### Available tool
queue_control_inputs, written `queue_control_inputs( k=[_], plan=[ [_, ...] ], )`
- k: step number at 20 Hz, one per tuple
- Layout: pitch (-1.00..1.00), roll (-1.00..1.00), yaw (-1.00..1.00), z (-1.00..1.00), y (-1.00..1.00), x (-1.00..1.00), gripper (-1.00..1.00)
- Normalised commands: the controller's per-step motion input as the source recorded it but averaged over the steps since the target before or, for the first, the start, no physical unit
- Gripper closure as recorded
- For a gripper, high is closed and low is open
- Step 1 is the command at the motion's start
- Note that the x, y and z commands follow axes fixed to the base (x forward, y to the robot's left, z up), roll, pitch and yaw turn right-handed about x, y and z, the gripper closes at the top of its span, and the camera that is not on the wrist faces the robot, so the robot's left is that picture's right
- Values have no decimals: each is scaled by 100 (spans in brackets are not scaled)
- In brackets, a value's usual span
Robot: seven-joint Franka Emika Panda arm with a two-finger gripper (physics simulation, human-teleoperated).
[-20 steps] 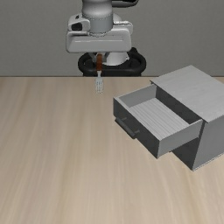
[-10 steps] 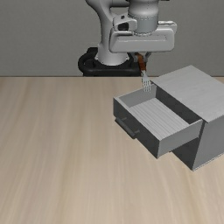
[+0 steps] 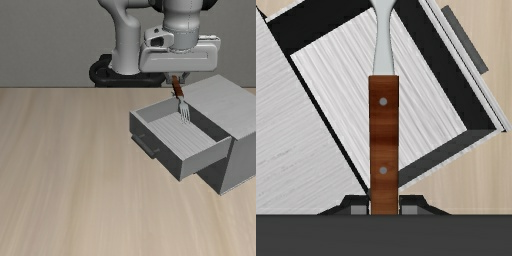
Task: Pick up the fork and place it in the top layer of the cabinet
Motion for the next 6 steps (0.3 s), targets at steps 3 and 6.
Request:
queue_control_inputs(
  k=[3, 6],
  plan=[
    [0, 0, 0, 0, 0, 0, -100],
    [0, 0, 0, 0, 0, 0, -100]
  ],
)
